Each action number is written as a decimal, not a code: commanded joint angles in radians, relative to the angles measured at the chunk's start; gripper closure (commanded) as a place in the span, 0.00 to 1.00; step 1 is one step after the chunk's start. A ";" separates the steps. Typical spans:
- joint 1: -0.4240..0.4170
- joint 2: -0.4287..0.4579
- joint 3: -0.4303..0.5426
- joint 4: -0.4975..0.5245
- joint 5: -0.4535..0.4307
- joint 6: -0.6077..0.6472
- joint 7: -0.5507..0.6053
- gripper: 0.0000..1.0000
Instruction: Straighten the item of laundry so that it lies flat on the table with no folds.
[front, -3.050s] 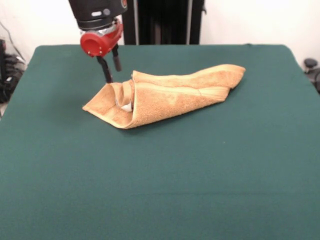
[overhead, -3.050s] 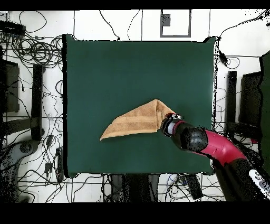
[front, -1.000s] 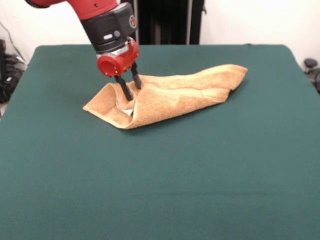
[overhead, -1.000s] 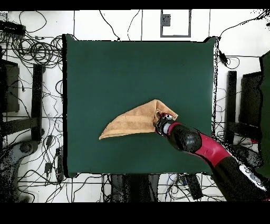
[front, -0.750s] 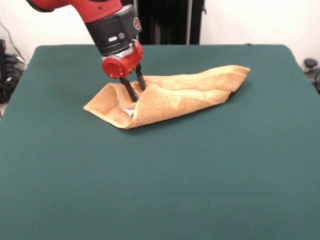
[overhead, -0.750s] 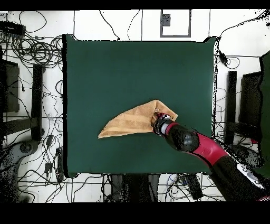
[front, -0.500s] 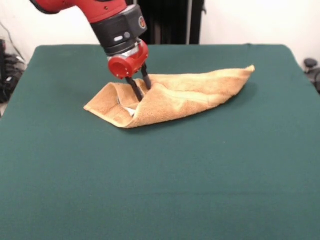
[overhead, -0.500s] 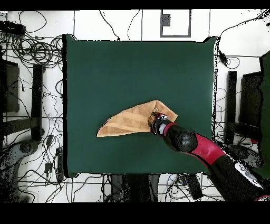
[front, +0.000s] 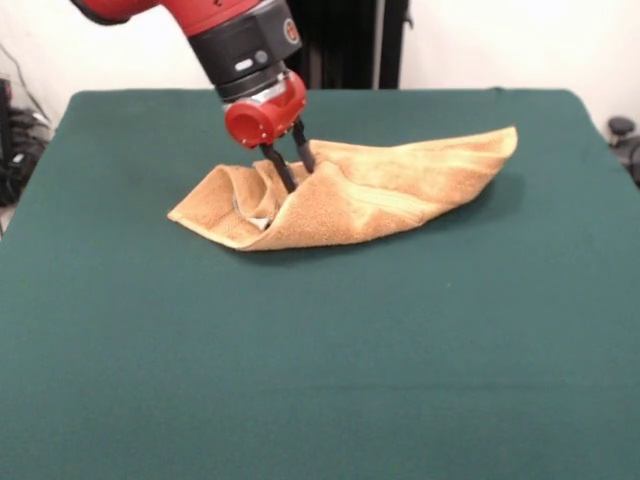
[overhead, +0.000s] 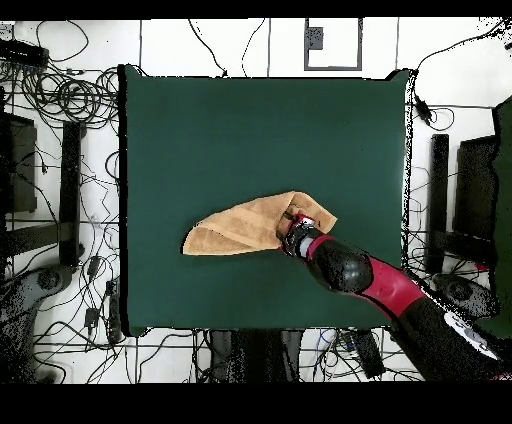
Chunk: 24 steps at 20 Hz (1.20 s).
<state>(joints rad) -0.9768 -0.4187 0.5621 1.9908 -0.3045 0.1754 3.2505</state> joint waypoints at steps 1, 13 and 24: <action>0.034 0.019 0.118 0.056 -0.026 -0.064 -0.056 0.00; 0.036 0.194 0.086 -0.139 -0.100 -0.154 -0.097 0.00; 0.213 0.110 -0.124 -0.203 -0.014 -0.340 0.078 0.00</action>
<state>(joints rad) -0.8614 -0.3456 0.5038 1.9482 -0.3593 0.0190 3.2505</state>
